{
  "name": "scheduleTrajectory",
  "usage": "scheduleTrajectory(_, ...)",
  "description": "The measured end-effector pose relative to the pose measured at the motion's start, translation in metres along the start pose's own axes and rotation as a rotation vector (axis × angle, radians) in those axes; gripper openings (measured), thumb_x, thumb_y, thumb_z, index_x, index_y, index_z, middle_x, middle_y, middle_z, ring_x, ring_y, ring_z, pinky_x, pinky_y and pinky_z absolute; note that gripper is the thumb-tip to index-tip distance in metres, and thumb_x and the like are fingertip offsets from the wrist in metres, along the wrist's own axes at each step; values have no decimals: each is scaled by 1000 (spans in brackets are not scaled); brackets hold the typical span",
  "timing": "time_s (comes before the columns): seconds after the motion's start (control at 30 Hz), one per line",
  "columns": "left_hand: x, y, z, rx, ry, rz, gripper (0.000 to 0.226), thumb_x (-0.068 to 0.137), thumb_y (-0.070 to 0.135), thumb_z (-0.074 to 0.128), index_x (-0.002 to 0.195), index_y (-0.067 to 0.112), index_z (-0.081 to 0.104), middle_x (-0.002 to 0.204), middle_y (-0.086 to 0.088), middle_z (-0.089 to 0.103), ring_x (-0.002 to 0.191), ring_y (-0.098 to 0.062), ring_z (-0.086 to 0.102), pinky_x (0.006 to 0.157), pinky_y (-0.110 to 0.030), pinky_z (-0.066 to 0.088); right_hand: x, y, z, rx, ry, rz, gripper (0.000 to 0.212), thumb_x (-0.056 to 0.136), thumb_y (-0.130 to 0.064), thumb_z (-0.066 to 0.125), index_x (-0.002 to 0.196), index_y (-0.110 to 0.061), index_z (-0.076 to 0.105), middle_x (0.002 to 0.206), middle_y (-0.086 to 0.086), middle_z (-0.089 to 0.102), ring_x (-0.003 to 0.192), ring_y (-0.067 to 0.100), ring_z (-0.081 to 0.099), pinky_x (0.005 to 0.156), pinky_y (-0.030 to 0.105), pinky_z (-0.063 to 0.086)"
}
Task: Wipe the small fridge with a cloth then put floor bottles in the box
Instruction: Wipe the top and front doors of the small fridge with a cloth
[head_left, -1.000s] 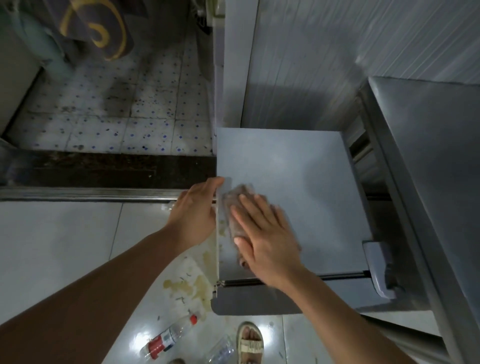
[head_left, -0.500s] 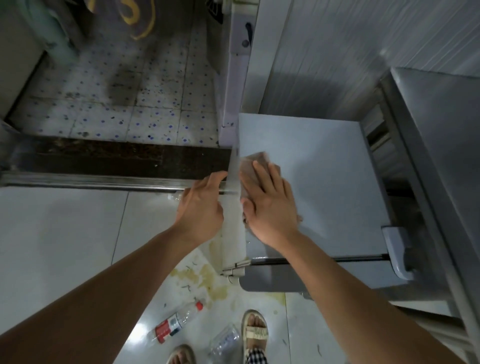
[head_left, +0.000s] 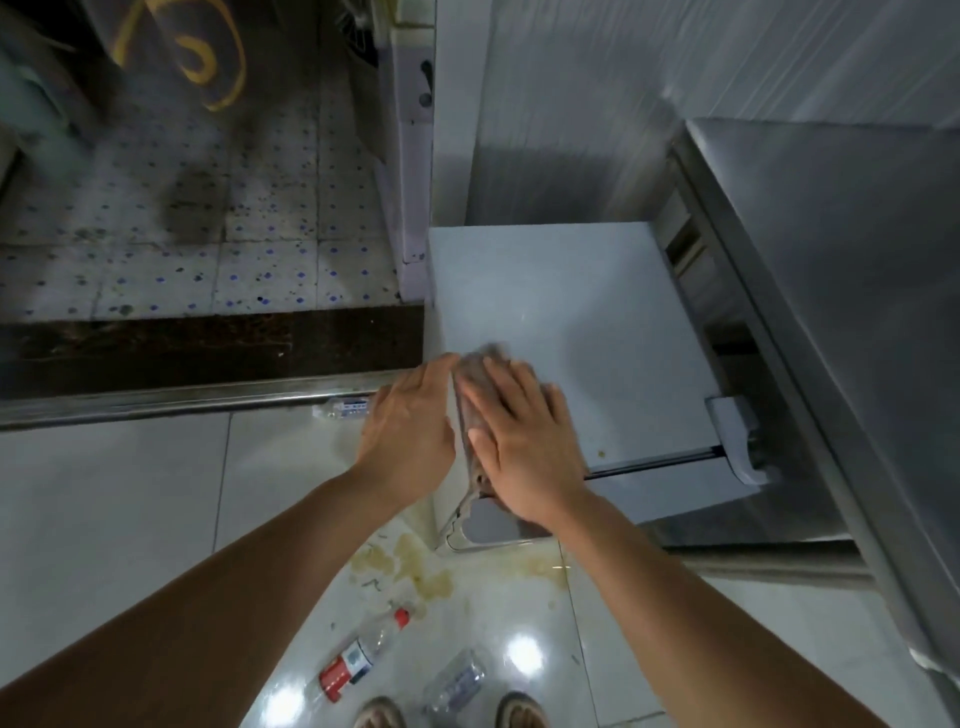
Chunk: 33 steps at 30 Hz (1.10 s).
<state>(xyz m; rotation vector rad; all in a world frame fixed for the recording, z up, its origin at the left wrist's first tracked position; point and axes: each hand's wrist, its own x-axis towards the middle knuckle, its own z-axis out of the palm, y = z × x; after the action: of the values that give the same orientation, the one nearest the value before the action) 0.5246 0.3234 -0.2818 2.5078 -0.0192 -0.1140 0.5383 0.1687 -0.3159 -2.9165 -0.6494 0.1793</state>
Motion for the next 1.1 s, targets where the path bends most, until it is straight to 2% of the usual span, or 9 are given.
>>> scheduleTrajectory(0.07,2,3,9,44,18,-14,69,83,-1,51,145,18,26,142,-5,44,130,-24,40,110,-35,28,16,25,-4,-21,-5,112,56,97,-45,11,152,-30,8,161,0,1,147,23,-1,117,48,11)
scheduleTrajectory(0.23,5,26,32,41,-2,65,66,81,-5,49,141,17,36,136,-7,50,126,-26,44,108,-35,28,-34,98,-8,-99,65,290,59,98,-45,9,152,-22,14,159,8,12,146,30,12,115,49,5)
scheduleTrajectory(0.33,6,41,48,72,8,106,64,79,-5,51,138,19,43,137,-1,50,128,-22,41,108,-35,25,-50,143,-18,-160,46,380,59,99,-44,8,152,-18,13,159,10,12,146,29,11,115,50,2)
scheduleTrajectory(0.47,10,47,58,111,42,47,62,77,-3,52,134,22,47,140,6,47,126,-19,37,104,-32,23,-39,136,-18,-122,74,482,59,100,-40,12,152,-13,9,159,16,8,146,33,5,119,51,2)
scheduleTrajectory(0.57,11,52,61,179,40,40,62,74,-1,54,132,21,49,141,6,45,128,-20,35,103,-32,22,-51,90,-6,-39,107,359,57,101,-38,13,150,-10,7,158,17,3,146,34,-3,119,51,5)
scheduleTrajectory(0.7,14,67,71,196,31,47,63,74,-3,54,132,22,50,144,5,42,130,-19,33,102,-34,21,-81,71,3,-1,144,159,53,98,-33,29,145,-9,35,153,15,29,143,35,21,116,50,19)
scheduleTrajectory(0.77,17,75,78,210,3,64,63,76,-1,53,133,25,49,147,8,38,132,-19,30,103,-34,19,-87,92,2,-13,163,196,50,98,-29,36,142,-7,40,150,17,34,141,36,26,114,51,24)
scheduleTrajectory(0.87,22,80,84,208,7,28,63,77,0,51,132,31,49,148,13,34,131,-18,27,105,-35,18,-77,132,-8,-80,133,310,59,92,-26,52,144,-6,35,151,19,30,141,37,24,116,50,20)
scheduleTrajectory(1.1,20,80,86,239,60,56,58,79,0,52,129,32,54,145,11,41,126,-23,35,103,-40,24,-32,159,-32,-138,57,414,60,99,-39,29,148,-5,24,153,22,23,143,38,18,117,48,19)
